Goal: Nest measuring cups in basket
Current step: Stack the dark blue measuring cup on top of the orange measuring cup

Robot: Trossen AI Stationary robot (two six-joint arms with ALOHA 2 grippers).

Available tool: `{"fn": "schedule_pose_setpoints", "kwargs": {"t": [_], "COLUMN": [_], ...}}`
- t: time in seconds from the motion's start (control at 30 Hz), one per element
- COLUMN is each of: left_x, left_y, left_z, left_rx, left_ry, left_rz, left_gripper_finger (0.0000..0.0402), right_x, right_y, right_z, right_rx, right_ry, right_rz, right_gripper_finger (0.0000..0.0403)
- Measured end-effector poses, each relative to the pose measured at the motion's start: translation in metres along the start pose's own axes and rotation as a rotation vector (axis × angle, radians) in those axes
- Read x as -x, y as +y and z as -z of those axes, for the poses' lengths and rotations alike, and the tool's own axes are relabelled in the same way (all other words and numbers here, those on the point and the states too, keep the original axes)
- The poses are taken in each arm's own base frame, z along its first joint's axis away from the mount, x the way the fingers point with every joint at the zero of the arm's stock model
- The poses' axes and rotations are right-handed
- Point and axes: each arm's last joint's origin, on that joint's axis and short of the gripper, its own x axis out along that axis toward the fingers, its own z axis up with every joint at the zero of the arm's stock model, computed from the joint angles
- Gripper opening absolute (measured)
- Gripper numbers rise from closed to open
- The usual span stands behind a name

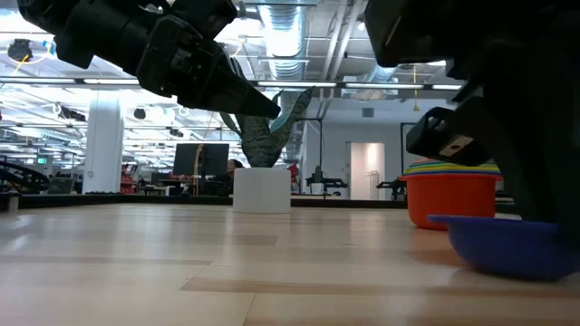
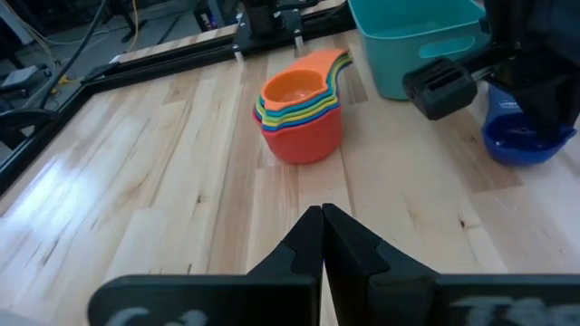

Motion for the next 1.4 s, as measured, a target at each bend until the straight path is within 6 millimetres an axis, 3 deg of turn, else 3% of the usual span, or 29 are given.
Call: {"fn": "schedule_pose_setpoints", "kwargs": {"t": [0.1, 0.3, 0.5, 0.63, 0.77, 1.03, 1.4], "left_x": [0.000, 0.000, 0.000, 0.000, 0.000, 0.000, 0.000], "left_y": [0.000, 0.000, 0.000, 0.000, 0.000, 0.000, 0.000], "left_z": [0.000, 0.000, 0.000, 0.000, 0.000, 0.001, 0.002], "left_rx": [0.000, -0.002, -0.007, -0.007, -0.008, -0.011, -0.017], "left_ry": [0.000, 0.000, 0.001, 0.002, 0.004, 0.014, 0.016], "left_rz": [0.000, 0.000, 0.001, 0.001, 0.002, 0.004, 0.003], "left_gripper_finger": [0.0000, 0.0000, 0.0000, 0.0000, 0.0000, 0.0000, 0.0000], "right_x": [0.002, 0.008, 0.051, 0.084, 0.104, 0.118, 0.129], "right_y": [0.000, 0.002, 0.013, 0.017, 0.010, -0.023, -0.045], "right_z": [-0.003, -0.012, -0.034, -0.038, -0.032, -0.004, 0.036], "right_rx": [0.005, 0.097, 0.247, 0.306, 0.271, 0.093, 0.016], "right_ry": [-0.018, -0.066, -0.043, 0.018, 0.105, 0.248, 0.010], "right_rz": [-0.007, 0.063, 0.279, 0.475, 0.631, 0.728, 0.609], "right_gripper_finger": [0.0012, 0.0014, 0.0007, 0.0004, 0.0006, 0.0005, 0.0004]}}
